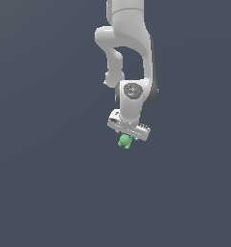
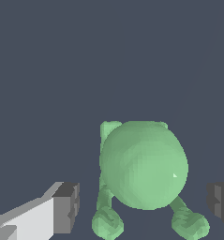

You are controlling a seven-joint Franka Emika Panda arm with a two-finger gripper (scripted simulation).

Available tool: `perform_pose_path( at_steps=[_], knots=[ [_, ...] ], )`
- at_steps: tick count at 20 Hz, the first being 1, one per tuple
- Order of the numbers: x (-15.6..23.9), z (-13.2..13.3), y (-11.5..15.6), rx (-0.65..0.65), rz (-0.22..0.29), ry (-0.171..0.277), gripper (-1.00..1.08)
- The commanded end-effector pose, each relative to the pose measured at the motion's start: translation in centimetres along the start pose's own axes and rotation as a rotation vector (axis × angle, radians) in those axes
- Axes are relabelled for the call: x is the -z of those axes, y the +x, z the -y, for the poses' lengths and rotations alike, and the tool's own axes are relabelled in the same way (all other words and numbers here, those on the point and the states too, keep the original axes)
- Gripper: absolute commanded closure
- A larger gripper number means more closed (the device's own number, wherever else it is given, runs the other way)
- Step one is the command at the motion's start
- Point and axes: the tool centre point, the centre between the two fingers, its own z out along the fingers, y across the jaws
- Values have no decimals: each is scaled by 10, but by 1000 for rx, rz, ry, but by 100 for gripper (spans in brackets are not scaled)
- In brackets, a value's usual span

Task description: Pick up the object and move it to a goal position.

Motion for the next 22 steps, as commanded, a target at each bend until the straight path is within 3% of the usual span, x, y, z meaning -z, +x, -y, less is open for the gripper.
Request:
perform_pose_path(
  at_steps=[1,6,7,22],
  knots=[
    [-10,0,0,-1,0,0,-92],
    [-17,1,1,-1,0,0,-92],
    [-17,1,1,-1,0,0,108],
    [-9,-1,4,-1,-1,1,108]
  ],
)
